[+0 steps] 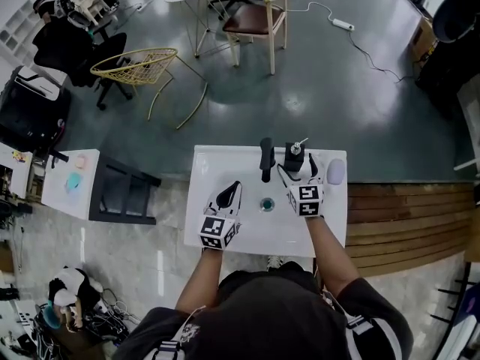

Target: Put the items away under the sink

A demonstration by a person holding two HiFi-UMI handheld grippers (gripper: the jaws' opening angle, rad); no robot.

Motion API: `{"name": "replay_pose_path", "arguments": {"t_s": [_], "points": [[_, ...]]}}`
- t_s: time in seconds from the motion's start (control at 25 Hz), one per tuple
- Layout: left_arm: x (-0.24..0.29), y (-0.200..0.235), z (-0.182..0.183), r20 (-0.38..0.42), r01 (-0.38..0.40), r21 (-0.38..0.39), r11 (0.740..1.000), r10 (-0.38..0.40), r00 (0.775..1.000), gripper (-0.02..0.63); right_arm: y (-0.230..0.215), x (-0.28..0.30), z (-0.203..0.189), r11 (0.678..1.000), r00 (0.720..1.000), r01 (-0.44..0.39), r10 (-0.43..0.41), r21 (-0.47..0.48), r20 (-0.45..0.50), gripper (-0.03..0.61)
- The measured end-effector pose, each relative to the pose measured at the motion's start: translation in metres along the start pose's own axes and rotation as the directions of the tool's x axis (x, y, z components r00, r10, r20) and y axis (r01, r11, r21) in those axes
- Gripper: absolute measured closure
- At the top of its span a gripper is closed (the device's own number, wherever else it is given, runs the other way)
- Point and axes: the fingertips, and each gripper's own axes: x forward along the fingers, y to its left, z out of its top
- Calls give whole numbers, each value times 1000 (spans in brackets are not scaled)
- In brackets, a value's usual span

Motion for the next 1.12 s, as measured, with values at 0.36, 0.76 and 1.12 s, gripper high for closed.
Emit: {"name": "replay_pose_path", "arguments": {"t_s": [0.36,0.76,1.12], "points": [[6,3,-12,-29,-15,1,1000,15,999,615,-6,34,-5,994,996,-90,89,-69,-17,123],[10,-1,-14,-33,-11,-4,1000,11,999,615,-7,31,-4,989,994,-112,113,-92,9,201],[2,-6,-18,-31,-14,-3,1000,14,999,615,-8,24,-3,994,997,-71,74,-78,31,239]]}}
